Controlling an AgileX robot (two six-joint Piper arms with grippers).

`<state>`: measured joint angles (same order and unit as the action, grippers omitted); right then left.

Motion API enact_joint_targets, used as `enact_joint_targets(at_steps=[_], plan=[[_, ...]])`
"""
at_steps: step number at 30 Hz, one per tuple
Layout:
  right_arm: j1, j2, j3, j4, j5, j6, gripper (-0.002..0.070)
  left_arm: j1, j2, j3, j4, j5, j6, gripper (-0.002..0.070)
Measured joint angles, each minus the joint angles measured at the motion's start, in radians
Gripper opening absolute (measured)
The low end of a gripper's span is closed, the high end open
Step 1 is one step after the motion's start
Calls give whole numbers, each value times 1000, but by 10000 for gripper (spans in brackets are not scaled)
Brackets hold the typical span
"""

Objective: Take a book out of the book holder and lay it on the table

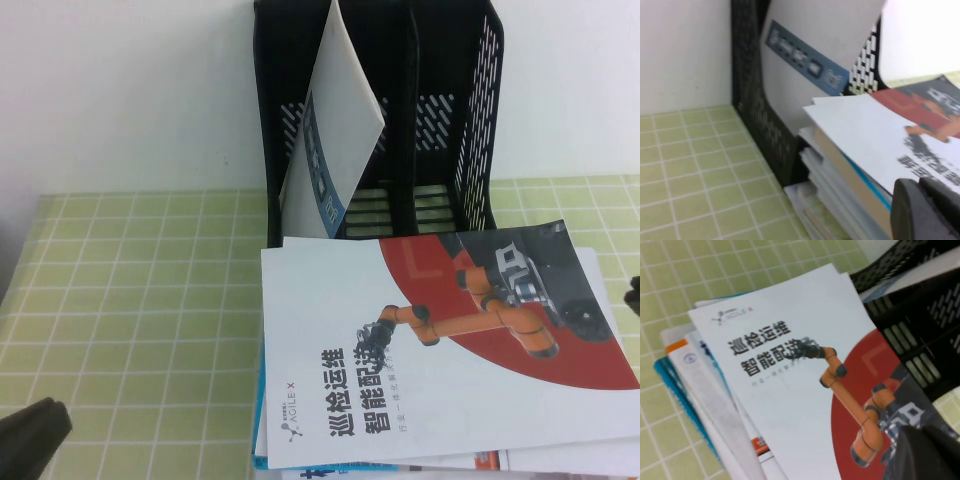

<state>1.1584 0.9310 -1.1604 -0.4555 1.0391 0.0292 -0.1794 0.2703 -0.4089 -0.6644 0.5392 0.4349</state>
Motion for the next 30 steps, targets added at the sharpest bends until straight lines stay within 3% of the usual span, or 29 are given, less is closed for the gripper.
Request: enact_joint_targets(at_steps=[6,10,17,30], plan=[[0,-178,282,-277,-114,432,0,0,-44,161,-10,-233,2,-1],[0,-268,408,-414,-134,603,-1,0,-44,236,-13,-328,2,-3],[0,-333,497,-454,-141,654,-1,0,-44,251,-17,-304,4,-3],[0,-334,508,-454,-149,670,-1,0,-44,253,-17,-98,3,-3]])
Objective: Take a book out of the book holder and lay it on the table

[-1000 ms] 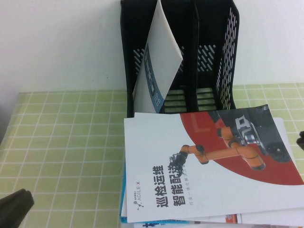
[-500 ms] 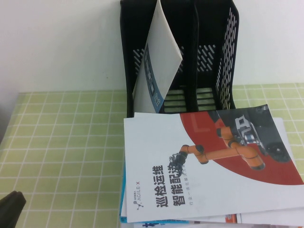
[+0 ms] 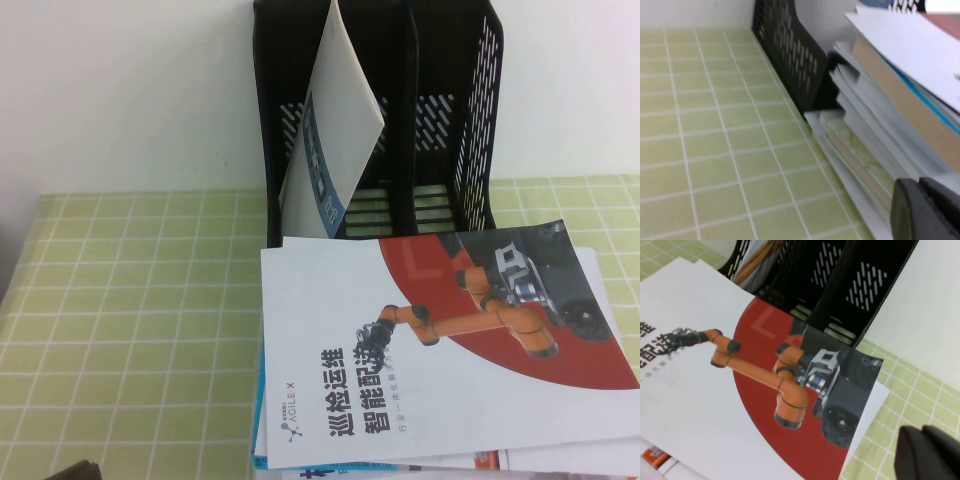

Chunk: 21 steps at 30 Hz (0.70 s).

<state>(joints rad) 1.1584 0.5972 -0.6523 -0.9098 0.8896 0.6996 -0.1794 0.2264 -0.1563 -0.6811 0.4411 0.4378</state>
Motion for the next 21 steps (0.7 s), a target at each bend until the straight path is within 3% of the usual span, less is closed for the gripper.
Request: enact_joint_targets(at_steps=[12,14,18,21], plan=[[0,0,0,0,-2,2,-1,0,-192,17,158,43,-46,-3],[0,0,0,0,-2,2,-1,0,-222,23,249,36,-135,-3],[0,0,0,0,-2,2,-1,0,-238,86,484,-36,-463,-3],[0,0,0,0,-2,2,-1,0,-238,153,576,-114,-609,-3]])
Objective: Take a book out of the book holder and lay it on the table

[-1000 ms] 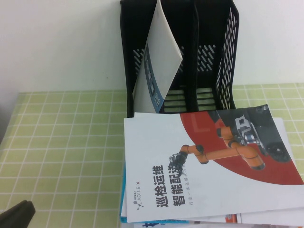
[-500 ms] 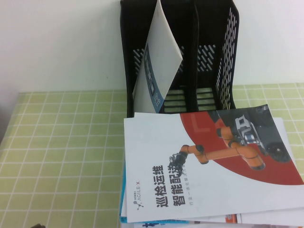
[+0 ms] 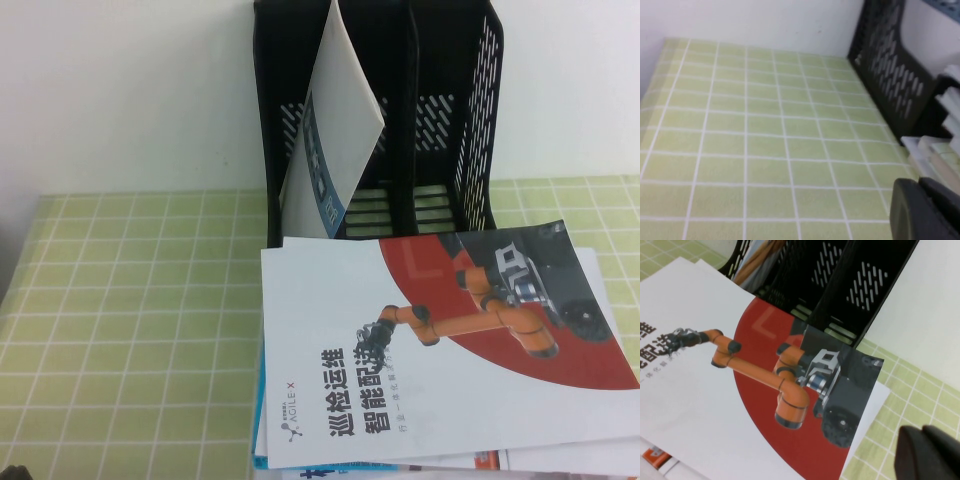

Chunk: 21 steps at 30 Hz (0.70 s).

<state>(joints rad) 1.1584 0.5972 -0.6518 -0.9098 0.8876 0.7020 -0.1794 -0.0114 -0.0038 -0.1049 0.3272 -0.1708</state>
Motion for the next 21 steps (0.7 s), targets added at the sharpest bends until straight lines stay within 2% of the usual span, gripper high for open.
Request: enact_joint_targets(at_steps=[5,21], plan=[[0,0,2,0,0,0,-1,0,-2,27,43,-17,-57,-3],[0,0,2,0,0,0,-1,0,-2,27,54,15,-69,-3]])
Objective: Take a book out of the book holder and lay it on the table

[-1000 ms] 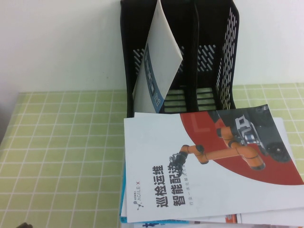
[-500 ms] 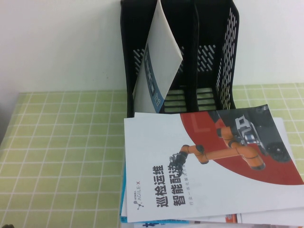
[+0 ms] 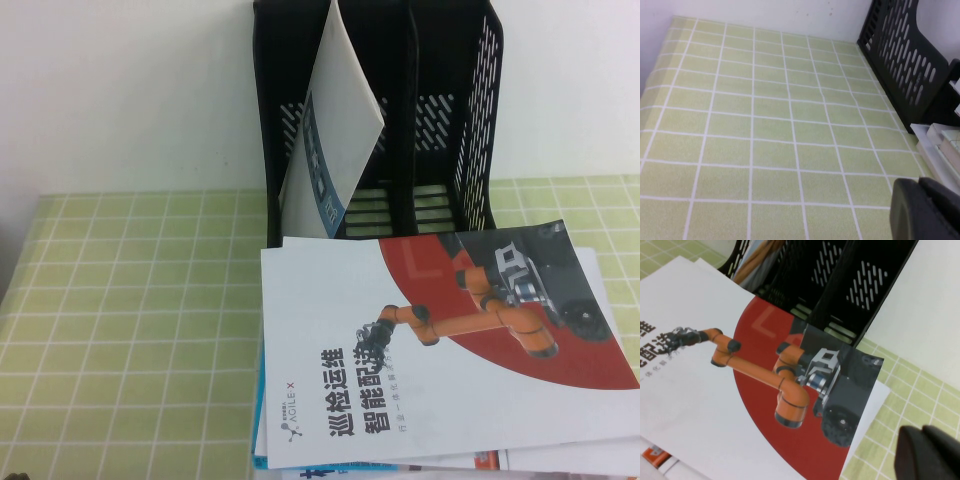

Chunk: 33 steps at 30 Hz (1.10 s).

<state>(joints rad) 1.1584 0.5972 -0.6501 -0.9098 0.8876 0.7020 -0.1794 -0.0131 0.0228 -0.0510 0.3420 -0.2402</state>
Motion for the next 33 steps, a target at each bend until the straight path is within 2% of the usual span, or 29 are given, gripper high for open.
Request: enact_joint_targets(at_steps=[8,11,14,17,22,24,28,33], plan=[[0,-5,0,0,0,0,-1,0,0,0,0,0,0,-3],[-49,-12,0,0,-15,0,-1,0,0,0,0,0,0,-3],[-172,-16,0,0,-45,-13,-1,0,0,0,0,0,2,-3],[-375,-33,0,39,-102,24,-1,0,0,0,0,0,2,-3],[-792,-133,11,244,-191,120,-1,0,0,0,0,0,2,-3],[-894,-168,15,281,-191,133,-1,0,0,0,0,0,2,-3],[-1004,-197,15,288,-191,135,-1,0,0,0,0,0,2,-3],[-1022,-198,57,328,-278,135,-1,0,0,0,0,0,2,-3]])
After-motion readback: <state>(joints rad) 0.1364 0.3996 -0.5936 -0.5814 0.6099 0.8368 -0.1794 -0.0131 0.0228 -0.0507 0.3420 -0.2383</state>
